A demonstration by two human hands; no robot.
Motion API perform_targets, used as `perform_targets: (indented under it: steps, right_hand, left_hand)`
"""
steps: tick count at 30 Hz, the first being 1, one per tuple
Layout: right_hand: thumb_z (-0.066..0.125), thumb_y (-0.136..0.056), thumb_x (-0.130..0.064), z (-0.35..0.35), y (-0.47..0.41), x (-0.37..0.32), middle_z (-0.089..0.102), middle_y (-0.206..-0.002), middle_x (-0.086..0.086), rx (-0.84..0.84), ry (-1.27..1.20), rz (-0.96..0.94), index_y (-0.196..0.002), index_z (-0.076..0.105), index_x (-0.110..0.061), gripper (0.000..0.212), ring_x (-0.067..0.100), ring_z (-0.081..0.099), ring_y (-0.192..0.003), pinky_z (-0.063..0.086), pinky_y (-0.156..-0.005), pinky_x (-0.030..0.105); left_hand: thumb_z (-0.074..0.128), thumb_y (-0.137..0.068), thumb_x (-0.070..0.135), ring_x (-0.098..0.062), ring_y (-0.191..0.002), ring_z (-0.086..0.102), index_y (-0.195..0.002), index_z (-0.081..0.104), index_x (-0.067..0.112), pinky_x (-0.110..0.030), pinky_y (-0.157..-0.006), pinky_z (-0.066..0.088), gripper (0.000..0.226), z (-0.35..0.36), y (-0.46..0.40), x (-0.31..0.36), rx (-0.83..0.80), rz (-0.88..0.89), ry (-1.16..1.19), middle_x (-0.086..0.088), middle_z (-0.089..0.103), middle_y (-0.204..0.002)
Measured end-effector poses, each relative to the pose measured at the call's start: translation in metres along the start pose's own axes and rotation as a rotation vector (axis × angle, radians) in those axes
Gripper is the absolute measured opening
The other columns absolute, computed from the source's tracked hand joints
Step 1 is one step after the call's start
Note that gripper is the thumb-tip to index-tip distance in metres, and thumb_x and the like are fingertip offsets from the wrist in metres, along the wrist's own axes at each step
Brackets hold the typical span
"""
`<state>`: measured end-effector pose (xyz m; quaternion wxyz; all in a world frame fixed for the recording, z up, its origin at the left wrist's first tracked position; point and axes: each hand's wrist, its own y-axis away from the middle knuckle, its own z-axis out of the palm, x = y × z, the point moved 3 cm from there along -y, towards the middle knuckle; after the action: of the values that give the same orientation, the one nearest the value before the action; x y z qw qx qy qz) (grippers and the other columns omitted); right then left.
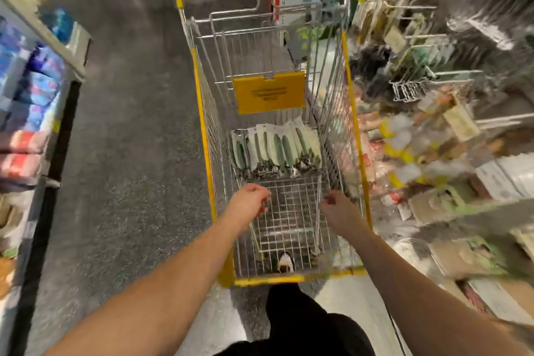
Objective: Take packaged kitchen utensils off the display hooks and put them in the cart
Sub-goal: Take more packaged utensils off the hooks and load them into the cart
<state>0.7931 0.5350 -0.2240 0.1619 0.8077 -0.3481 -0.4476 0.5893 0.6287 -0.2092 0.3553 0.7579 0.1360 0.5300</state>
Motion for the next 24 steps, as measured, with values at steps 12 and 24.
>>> perform_targets:
  steps: [12,24]
  right_hand:
    - [0.055,-0.099,-0.022,0.021,-0.187,-0.041,0.057,-0.093,-0.005,-0.108,0.073,0.168,-0.147,0.041,-0.009,0.052,0.01,0.053,-0.063,0.045,-0.051,0.018]
    - [0.066,-0.095,-0.027,0.079,-0.339,-0.033,0.049,-0.143,0.013,0.074,0.222,0.135,-0.149,0.035,-0.004,0.066,0.025,0.057,-0.112,0.053,-0.086,0.025]
  left_hand:
    - [0.057,-0.096,0.014,-0.022,-0.072,0.057,-0.116,0.058,0.007,-0.033,-0.066,0.046,0.021,0.024,-0.199,0.044,0.027,-0.21,-0.127,-0.007,0.06,-0.08]
    - [0.057,-0.097,0.023,-0.027,-0.097,0.056,-0.137,0.047,0.0,-0.03,-0.071,0.041,0.047,0.059,-0.363,0.019,0.089,-0.157,-0.398,-0.008,0.056,-0.101]
